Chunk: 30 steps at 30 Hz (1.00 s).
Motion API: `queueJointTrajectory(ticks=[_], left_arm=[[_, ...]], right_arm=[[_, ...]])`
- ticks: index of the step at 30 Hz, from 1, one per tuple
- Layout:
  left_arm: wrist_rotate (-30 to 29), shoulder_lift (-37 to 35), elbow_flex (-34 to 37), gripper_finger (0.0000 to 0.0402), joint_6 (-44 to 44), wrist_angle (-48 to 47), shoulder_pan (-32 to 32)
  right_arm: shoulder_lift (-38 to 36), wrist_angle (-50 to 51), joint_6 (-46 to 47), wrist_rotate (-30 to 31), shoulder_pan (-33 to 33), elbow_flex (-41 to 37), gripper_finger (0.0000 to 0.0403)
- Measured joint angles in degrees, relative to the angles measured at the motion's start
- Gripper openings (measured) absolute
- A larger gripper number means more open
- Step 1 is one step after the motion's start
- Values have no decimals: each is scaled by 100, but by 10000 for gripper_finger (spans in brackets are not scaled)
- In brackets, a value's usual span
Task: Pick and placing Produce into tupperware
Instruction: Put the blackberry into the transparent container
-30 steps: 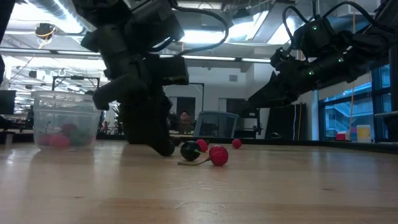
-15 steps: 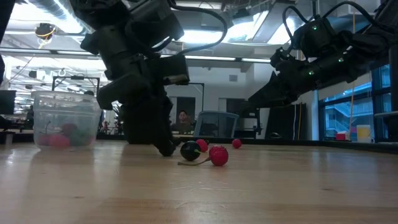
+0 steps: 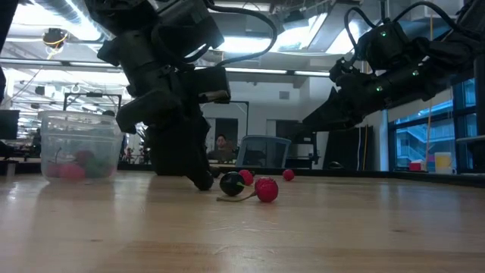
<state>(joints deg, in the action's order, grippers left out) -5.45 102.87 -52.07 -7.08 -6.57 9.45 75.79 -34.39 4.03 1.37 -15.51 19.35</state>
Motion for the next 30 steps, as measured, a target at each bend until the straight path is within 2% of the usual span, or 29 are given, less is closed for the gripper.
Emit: queueJointTrajectory(ticks=[6, 10, 19, 25, 30], left_arm=[[18, -12, -14, 100, 64, -92, 33], [107, -299, -35, 103, 54, -704, 39], [-119, -1789, -348, 100, -332, -2400, 31], [-418, -2807, -350, 99, -1472, -4052, -22], [-585, -3034, -343, 99, -2557, -5134, 46]], right_arm=[[0, 0, -2, 0, -1, 0, 314], [0, 0, 0, 0, -2, 0, 314], [-1, -9, 0, 0, 0, 0, 314], [0, -31, 0, 0, -1, 0, 314], [0, -37, -1, 0, -2, 0, 314]])
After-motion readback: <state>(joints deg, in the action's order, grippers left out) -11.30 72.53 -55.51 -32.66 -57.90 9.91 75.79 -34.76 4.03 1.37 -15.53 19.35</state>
